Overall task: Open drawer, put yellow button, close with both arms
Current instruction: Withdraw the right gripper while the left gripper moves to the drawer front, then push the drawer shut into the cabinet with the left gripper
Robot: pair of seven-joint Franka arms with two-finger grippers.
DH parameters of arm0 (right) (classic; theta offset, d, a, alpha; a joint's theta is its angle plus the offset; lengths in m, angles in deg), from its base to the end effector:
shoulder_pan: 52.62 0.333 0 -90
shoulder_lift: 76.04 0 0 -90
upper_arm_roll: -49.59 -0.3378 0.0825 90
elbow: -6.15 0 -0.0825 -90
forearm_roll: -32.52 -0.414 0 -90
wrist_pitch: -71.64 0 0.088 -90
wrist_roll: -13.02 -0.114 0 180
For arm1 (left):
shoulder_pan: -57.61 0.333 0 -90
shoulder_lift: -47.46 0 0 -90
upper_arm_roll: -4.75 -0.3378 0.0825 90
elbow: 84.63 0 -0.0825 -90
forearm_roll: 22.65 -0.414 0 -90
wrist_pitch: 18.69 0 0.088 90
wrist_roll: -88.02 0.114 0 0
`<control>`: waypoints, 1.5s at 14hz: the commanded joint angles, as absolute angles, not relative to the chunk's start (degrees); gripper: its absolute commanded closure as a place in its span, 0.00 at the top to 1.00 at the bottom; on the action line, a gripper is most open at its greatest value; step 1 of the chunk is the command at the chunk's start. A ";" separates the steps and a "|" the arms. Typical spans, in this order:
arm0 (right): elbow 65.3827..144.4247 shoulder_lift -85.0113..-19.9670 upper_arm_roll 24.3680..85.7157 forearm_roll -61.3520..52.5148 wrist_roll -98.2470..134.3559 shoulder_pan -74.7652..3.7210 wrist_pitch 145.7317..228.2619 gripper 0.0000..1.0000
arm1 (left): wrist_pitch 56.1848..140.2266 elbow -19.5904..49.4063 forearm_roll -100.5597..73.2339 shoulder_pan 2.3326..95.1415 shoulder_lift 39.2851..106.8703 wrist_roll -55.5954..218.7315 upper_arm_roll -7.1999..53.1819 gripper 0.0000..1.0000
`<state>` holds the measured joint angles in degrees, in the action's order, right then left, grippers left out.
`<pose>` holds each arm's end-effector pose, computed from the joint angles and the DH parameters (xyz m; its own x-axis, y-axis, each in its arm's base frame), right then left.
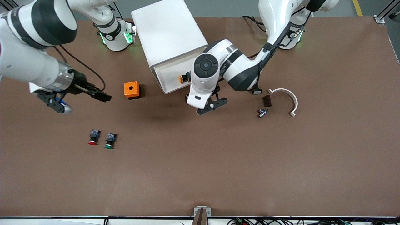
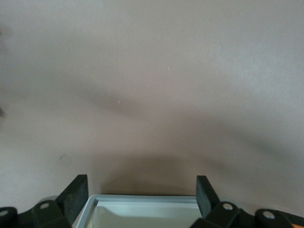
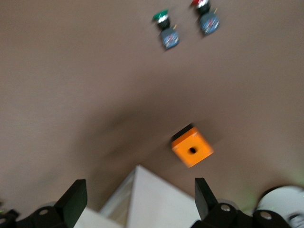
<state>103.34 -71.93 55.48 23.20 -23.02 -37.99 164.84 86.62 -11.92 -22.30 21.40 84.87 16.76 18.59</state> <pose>0.5900 0.1102 0.5400 0.8624 -0.4635 -0.2033 -0.4803 -0.8762 -0.0395 0.5235 -0.5585 0.3757 0.9019 0.3991 -0.1653 0.4020 -0.9155 -0.0170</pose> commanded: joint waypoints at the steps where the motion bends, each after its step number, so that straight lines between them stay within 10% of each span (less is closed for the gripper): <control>1: 103.70 -74.98 54.60 28.11 -12.51 -40.56 163.14 1.00 | 86.86 -9.31 -23.89 19.12 82.52 14.81 18.38 1.00; 21: 94.56 -78.86 56.01 34.98 15.65 -51.48 158.56 1.00 | 84.40 -5.53 -5.80 16.56 83.14 8.04 21.28 1.00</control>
